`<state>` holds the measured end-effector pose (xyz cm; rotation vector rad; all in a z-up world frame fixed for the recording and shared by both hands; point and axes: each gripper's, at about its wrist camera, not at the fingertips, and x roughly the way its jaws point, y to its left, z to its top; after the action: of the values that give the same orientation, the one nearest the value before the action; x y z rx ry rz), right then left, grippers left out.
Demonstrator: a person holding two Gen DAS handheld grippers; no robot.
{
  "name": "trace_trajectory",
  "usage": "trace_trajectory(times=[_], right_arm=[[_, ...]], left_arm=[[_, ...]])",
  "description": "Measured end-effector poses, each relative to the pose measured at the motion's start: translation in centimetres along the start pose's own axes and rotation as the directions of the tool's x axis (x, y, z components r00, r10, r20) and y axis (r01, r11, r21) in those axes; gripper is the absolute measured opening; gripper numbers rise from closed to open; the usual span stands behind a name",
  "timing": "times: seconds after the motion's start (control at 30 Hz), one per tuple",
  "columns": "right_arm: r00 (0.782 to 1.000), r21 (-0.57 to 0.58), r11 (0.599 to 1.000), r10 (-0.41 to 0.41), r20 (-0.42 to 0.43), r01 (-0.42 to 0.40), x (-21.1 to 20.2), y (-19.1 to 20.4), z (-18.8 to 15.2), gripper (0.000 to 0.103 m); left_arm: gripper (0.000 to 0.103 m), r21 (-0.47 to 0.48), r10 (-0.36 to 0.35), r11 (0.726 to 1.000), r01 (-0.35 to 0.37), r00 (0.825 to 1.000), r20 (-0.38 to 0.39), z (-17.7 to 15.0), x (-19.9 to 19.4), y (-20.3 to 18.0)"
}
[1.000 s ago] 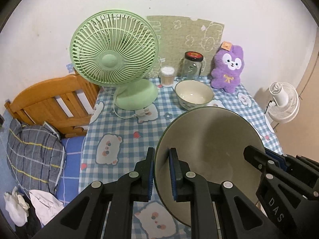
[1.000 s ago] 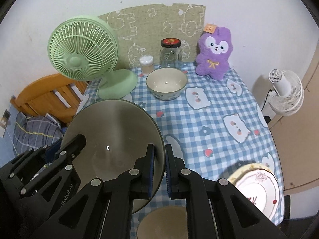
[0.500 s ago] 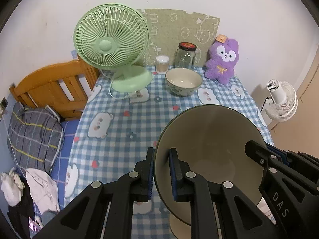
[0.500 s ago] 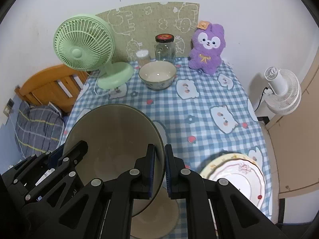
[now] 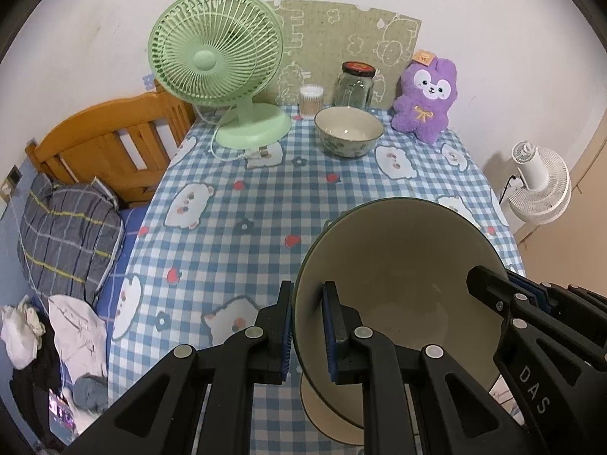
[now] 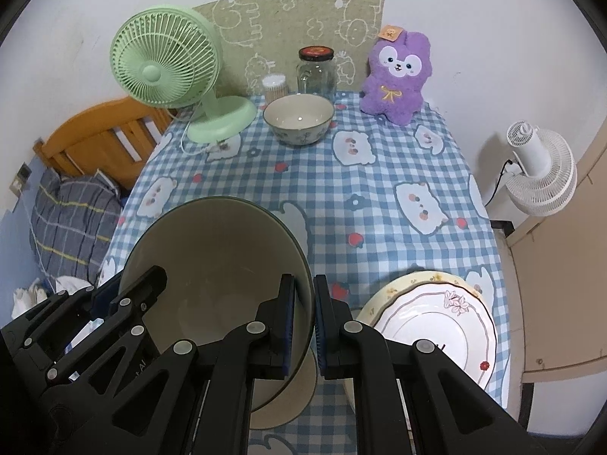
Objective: Organize plates and bowls
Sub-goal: 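Carry the bowl toward the first beige bowl beside the plates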
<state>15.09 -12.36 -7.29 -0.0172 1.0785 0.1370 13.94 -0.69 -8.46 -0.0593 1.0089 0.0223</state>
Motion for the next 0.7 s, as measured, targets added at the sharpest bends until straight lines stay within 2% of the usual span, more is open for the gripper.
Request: trace_trajectory(times=[0.37,0.7], right_arm=[[0.998,-0.040,0.999,0.025,-0.064,-0.027,2.2,0.0,-2.3,0.012],[0.992,-0.049,0.999,0.017,-0.121,-0.023,3.5,-0.4,-4.0,0.012]], left_arm=[[0.012,-0.034,0.028,0.999,-0.030,0.998,-0.060,-2.8,1.5,0.1],[0.012,-0.024,0.027,0.999,-0.030,0.994,-0.107,-4.5,2.6,-0.4]])
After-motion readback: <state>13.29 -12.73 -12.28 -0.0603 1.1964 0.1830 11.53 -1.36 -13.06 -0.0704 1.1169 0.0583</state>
